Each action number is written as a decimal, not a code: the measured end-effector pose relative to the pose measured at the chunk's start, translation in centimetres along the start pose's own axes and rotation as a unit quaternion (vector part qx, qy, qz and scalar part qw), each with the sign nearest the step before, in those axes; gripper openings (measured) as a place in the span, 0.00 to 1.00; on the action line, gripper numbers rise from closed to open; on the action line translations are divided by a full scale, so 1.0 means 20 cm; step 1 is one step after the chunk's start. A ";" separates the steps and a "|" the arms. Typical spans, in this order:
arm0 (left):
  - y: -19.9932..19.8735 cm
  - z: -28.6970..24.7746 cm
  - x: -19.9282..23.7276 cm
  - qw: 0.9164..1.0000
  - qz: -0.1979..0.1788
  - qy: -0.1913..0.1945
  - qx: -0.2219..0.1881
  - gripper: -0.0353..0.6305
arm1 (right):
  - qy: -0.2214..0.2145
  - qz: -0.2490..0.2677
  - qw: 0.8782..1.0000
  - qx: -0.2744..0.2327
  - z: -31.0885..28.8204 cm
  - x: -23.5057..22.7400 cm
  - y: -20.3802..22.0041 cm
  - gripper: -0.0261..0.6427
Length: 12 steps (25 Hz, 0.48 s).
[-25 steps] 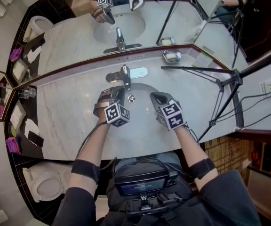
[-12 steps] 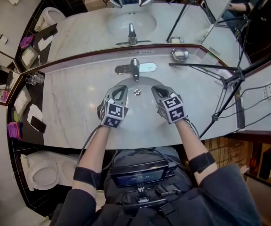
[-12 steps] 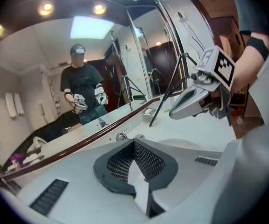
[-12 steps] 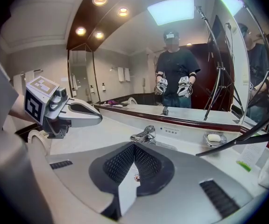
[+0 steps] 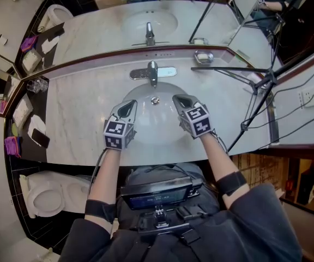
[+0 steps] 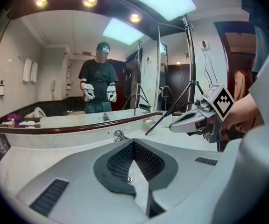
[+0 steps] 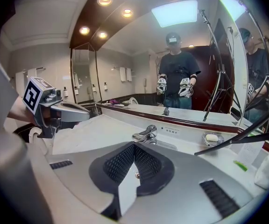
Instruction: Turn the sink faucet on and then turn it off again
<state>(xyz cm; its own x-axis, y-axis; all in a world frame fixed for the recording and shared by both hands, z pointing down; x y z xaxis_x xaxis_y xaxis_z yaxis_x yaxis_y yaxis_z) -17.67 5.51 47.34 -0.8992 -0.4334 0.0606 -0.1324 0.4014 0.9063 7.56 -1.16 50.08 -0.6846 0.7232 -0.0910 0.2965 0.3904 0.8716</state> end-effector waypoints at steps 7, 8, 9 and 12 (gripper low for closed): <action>0.08 0.07 0.03 0.999 0.048 -0.018 -0.004 0.05 | -0.002 -0.003 1.000 0.003 0.02 0.01 0.04 0.07; 0.08 0.07 0.03 0.998 0.051 -0.019 -0.005 0.05 | -0.002 -0.003 1.000 0.003 0.02 0.01 0.05 0.07; 0.09 0.07 0.03 0.998 0.056 -0.021 -0.007 0.05 | -0.003 -0.003 1.000 0.003 0.01 0.01 0.05 0.07; 0.10 0.07 0.04 0.997 0.071 -0.031 -0.008 0.05 | -0.005 -0.002 1.000 0.003 0.01 0.00 0.05 0.07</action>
<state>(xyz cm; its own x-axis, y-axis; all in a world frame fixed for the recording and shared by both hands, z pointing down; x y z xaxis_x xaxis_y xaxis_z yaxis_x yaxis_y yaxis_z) -19.34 7.13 48.60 -0.9327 -0.3220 0.1626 0.0039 0.4418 0.8971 7.89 -0.65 50.79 -0.6782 0.7281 -0.0992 0.2987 0.3965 0.8681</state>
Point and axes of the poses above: the fingertips, and each gripper's own axes: z backward along the fingers, x to its left, y out of its underside, the point moved 10 cm from there along z, backward along the fingers, and after that the axes turned 2 degrees about -x, right-handed, at the moved point
